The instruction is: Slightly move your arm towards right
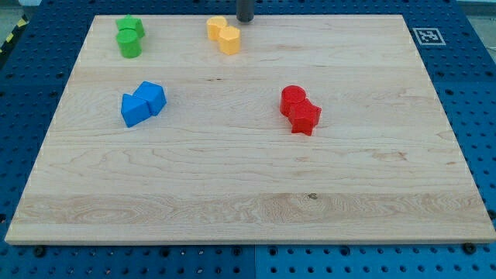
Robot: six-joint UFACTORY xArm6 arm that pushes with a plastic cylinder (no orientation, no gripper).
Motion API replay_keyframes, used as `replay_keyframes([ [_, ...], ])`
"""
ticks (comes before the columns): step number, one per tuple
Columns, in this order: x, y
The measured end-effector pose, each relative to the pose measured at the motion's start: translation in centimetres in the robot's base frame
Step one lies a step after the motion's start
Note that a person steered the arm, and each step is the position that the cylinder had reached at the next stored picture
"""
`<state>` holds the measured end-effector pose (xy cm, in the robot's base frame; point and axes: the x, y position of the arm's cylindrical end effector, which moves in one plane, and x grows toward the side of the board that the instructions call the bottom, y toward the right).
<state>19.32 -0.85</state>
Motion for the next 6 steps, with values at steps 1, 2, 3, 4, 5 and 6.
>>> replay_keyframes([
  [1, 0.0, 0.4],
  [2, 0.0, 0.9],
  [3, -0.1, 1.3],
  [4, -0.1, 1.7],
  [5, 0.1, 2.2],
  [6, -0.1, 2.6],
])
